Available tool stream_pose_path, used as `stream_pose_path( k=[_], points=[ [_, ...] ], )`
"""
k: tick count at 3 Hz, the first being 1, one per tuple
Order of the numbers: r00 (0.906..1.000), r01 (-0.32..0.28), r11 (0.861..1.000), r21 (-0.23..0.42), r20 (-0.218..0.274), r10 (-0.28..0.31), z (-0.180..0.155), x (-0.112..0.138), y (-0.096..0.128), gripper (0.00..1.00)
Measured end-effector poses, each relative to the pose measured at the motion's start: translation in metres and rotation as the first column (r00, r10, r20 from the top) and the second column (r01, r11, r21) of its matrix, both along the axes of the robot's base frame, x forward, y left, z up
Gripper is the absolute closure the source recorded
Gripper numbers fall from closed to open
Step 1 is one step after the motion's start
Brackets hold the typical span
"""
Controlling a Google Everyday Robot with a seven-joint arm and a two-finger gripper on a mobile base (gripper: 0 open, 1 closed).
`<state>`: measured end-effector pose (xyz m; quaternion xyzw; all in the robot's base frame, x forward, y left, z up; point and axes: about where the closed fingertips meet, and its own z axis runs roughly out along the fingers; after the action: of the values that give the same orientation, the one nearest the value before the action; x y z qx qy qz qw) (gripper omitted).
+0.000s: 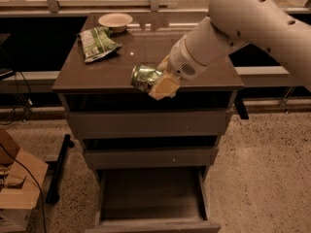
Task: Place green can into bottom drawer
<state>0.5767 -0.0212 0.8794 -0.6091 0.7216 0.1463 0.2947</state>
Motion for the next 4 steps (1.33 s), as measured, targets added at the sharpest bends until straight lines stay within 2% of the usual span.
stream_pose_path(
  k=[1,2,3,4],
  points=[
    [0.9984,0.033,0.999,0.014,-0.047,-0.032,-0.051,0.009,-0.006,1.0],
    [0.9824,0.121,0.985,0.125,-0.157,-0.101,-0.111,0.006,-0.013,1.0],
    [0.9753,0.153,0.976,0.156,-0.183,-0.123,-0.122,0.008,-0.018,1.0],
    [0.9746,0.152,0.983,0.106,-0.181,-0.131,-0.134,-0.001,-0.014,1.0]
  ],
)
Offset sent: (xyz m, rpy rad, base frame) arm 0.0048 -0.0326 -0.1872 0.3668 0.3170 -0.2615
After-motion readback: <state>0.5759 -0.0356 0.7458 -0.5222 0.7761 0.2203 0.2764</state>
